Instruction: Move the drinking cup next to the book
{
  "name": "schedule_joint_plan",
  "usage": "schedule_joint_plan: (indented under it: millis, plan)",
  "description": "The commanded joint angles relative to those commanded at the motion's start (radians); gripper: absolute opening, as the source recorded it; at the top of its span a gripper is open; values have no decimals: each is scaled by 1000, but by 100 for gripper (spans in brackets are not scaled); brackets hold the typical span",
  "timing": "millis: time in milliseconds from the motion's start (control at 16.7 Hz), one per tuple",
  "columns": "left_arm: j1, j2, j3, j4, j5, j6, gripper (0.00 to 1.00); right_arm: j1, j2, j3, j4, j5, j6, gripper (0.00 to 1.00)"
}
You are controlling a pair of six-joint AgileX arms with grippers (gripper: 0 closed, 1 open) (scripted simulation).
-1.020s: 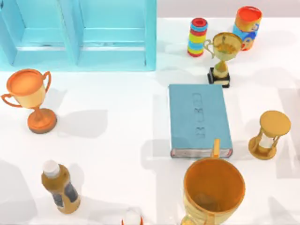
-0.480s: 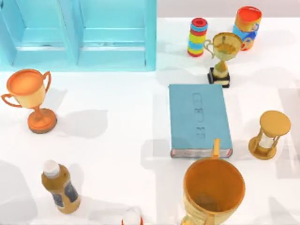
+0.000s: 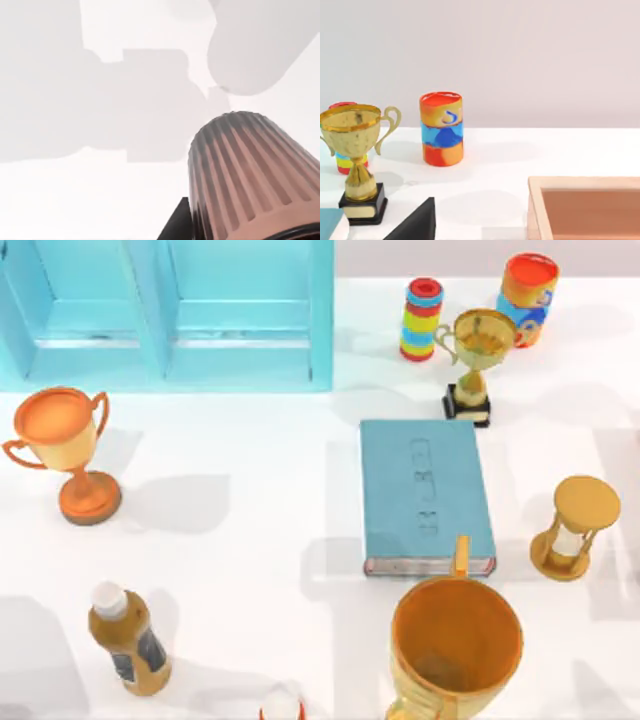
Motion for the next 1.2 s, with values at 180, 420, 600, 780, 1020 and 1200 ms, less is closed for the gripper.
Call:
schedule_joint_plan:
  millis: [180, 420, 600, 780, 1020, 1200]
  plan:
    - [0, 4, -3, 3, 0, 2, 0, 0, 0, 0, 0, 0, 0, 100]
    - [-22, 23, 41, 10, -16, -57, 0, 0, 0, 0, 0, 0, 0, 100]
    - [-84, 70, 147, 20, -50, -211, 0, 0, 0, 0, 0, 0, 0, 100]
    - [-185, 141, 291, 22, -89, -458, 0, 0, 0, 0, 0, 0, 0, 100]
    - [-367, 267, 519, -7, -127, -906, 0, 0, 0, 0, 0, 0, 0, 100]
    - [-532, 373, 703, -54, -135, -1301, 0, 0, 0, 0, 0, 0, 0, 100]
